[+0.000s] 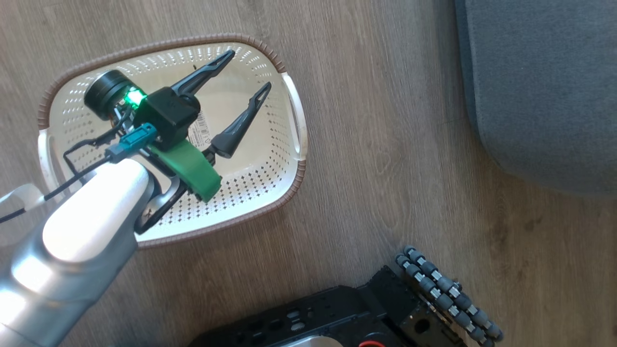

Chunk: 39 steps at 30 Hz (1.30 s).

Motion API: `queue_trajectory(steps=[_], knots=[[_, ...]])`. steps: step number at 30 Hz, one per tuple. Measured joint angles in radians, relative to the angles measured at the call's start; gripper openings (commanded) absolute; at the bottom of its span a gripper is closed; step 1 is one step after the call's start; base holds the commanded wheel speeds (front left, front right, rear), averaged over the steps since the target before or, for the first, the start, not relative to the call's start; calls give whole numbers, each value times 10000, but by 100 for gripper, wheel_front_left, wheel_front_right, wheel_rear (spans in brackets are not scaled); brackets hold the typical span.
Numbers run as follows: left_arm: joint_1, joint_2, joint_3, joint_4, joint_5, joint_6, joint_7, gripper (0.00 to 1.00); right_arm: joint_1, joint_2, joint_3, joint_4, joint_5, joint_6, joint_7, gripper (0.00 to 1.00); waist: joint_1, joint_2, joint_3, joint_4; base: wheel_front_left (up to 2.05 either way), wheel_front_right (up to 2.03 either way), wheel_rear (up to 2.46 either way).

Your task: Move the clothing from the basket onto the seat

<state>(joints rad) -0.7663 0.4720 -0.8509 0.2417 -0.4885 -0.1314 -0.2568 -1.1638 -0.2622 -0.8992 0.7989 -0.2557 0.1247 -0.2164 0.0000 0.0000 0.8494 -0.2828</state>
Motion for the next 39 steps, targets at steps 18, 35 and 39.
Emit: queue_trajectory(steps=[18, 35, 39], knots=[[177, -663, 635, 339, 4, 0, 0, 100, 2154, -608, 3183, -640, 2598, 0, -407, 100, 0, 0, -1090, 259, 0, 0, 0], [1679, -1774, 2280, 792, 121, 0, 0, 100, 4973, -226, 5476, -3085, 3628, 0, -407, 100, -1, 1, -3158, 1074, 0, 0, 0], [2040, -2008, 2844, 907, 221, 0, 0, 100, 5426, 115, 5908, -3739, 3620, 0, -407, 100, -1, 1, -3587, 1351, 0, 0, 0]])
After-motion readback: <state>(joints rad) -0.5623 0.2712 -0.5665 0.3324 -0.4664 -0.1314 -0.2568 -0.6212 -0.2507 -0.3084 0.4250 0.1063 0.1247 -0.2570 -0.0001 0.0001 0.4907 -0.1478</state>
